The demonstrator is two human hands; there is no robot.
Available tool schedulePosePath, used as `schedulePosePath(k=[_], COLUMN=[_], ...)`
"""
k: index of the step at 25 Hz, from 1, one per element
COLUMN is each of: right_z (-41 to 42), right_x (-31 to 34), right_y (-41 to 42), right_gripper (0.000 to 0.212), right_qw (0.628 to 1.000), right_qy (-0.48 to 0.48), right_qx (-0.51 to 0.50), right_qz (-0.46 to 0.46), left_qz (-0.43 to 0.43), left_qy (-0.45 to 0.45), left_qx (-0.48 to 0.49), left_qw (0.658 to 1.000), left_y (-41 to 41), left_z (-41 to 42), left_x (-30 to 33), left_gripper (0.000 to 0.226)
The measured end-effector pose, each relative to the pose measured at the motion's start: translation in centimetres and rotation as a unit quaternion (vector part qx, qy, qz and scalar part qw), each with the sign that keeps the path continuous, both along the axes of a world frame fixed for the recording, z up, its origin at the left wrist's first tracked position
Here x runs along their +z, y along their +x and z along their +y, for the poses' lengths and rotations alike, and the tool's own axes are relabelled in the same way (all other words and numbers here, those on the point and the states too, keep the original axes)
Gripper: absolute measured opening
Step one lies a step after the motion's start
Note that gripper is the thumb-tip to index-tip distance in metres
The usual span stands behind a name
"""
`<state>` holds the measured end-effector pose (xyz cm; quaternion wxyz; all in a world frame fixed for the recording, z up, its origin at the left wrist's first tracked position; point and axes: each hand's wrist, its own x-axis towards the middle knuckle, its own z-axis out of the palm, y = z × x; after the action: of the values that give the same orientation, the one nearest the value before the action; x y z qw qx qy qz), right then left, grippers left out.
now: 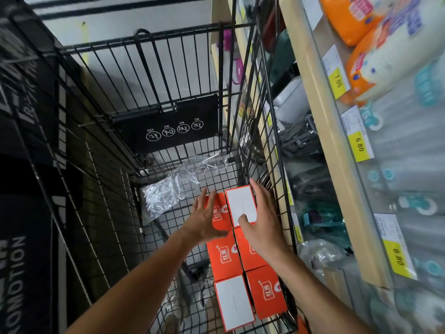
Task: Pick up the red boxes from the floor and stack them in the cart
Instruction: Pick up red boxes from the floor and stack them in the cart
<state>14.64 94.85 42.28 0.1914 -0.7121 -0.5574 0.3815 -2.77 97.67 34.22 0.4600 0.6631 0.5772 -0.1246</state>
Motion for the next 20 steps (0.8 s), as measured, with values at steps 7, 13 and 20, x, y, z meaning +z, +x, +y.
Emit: schedulePosePath(k=[7, 13, 20], right_z=[0.9, 1.8, -0.7], right_x=[7.2, 18.0, 29.6], right_y=[-0.8, -1.0, -2.5], right_gripper=[0.081, 0.073, 0.072], right_qw=[0.998, 0.99, 0.974], right_qy=[-0.002, 0.066, 0.137], right_qx=[0.066, 0.106, 0.087], right_qz=[-0.019, -0.068, -0.156], left_qz=[-0.031, -0.024, -0.038], left_qy=[0.14, 0.298, 0.419], left_qx=[-0.054, -0.136, -0.196], left_qw=[0.988, 0.945, 0.886], left_y=[-4.7, -8.8, -12.6], left_z=[2.6, 4.7, 3.9], left_x=[12.6, 26.3, 38.2], left_gripper=[0.093, 0.085, 0.08])
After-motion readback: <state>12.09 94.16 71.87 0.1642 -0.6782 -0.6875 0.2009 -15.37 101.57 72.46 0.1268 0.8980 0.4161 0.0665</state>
